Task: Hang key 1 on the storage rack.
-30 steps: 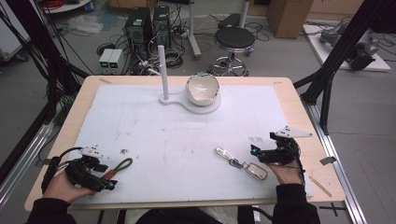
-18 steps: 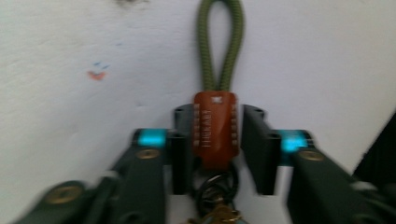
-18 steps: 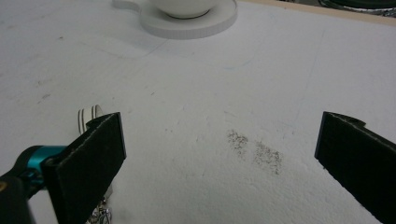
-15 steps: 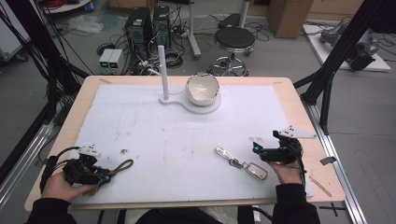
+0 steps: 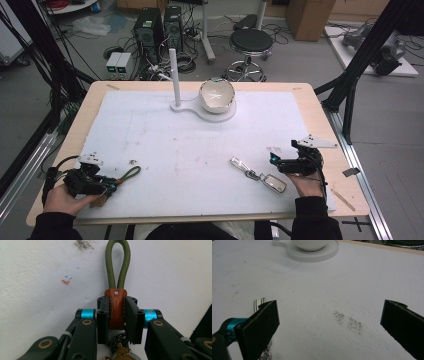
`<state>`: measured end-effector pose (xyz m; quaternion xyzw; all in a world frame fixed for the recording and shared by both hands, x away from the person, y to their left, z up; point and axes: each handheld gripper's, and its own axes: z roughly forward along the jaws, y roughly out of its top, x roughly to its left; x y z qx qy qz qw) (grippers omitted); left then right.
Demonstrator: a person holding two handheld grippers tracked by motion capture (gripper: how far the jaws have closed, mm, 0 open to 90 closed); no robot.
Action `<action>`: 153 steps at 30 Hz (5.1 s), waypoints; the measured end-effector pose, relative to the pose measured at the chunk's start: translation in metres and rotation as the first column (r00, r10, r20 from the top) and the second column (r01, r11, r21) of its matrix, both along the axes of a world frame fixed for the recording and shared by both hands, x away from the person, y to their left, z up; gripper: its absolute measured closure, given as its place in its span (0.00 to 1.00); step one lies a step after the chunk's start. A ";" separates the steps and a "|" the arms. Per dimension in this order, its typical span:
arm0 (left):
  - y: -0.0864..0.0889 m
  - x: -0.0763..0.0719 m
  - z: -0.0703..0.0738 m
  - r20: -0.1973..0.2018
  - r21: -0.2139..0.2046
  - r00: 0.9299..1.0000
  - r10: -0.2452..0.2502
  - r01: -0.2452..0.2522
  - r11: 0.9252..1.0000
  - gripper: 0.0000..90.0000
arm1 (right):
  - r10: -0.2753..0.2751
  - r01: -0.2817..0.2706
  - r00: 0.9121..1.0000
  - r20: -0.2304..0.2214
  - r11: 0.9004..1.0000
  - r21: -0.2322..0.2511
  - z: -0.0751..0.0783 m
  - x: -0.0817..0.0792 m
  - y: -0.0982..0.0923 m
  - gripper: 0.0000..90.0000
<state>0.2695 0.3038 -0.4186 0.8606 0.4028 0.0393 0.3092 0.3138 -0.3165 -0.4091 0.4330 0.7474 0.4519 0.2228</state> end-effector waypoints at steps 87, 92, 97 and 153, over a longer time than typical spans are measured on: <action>-0.019 0.191 0.114 0.245 -0.111 0.950 0.193 -0.170 0.979 0.81 | 0.036 -0.037 0.999 -0.037 0.999 -0.034 -0.006 0.000 0.008 0.01; -0.021 0.205 0.117 0.244 -0.144 0.948 0.204 -0.172 0.974 0.81 | 0.034 -0.035 0.999 -0.037 0.999 -0.035 -0.006 0.000 0.008 0.01; -0.028 0.218 0.122 0.239 -0.161 0.950 0.202 -0.167 0.973 0.81 | 0.037 -0.038 0.999 -0.032 0.998 -0.044 -0.007 0.000 0.008 0.01; -0.088 0.246 0.081 0.211 -0.078 0.970 0.125 -0.110 0.991 0.63 | 0.034 -0.036 0.998 -0.043 0.998 -0.055 -0.009 0.000 0.007 0.01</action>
